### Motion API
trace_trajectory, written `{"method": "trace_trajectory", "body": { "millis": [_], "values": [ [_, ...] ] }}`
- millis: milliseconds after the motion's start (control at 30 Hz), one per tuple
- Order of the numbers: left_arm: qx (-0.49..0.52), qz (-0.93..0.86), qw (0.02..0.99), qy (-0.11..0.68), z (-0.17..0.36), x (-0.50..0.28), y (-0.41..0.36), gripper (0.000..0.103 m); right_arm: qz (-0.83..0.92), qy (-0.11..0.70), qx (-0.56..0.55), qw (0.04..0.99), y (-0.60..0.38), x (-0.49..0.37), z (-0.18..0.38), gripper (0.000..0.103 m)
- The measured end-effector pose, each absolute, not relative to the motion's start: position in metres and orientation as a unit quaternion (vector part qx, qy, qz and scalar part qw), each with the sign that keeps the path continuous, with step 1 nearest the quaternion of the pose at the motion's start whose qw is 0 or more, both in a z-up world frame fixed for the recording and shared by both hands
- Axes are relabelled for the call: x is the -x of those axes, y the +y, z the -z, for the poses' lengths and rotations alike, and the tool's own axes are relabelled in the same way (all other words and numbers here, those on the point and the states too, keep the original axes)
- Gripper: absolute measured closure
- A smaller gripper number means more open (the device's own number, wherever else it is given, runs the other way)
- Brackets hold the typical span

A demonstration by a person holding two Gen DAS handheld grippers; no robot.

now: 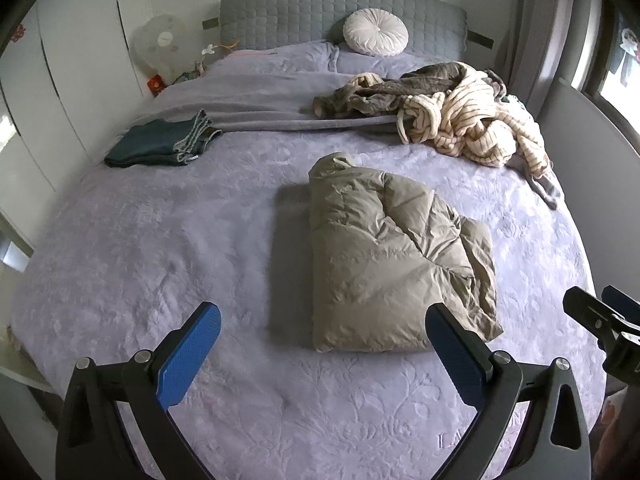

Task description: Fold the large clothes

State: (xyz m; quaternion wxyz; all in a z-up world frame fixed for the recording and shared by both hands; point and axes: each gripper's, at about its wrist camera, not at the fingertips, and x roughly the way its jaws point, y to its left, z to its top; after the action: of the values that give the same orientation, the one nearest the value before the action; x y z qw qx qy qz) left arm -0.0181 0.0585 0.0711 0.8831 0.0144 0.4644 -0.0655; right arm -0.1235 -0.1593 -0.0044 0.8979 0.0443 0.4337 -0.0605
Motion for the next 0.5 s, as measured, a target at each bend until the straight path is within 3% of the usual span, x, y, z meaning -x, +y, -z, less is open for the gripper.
{"method": "trace_trajectory", "body": {
  "millis": [500],
  "values": [
    [-0.016, 0.06, 0.885, 0.462, -0.0756, 0.0141, 0.059, 0.001, 0.068, 0.432, -0.039, 0.898, -0.1603, 0.1215, 0.0015, 0.0]
  ]
}}
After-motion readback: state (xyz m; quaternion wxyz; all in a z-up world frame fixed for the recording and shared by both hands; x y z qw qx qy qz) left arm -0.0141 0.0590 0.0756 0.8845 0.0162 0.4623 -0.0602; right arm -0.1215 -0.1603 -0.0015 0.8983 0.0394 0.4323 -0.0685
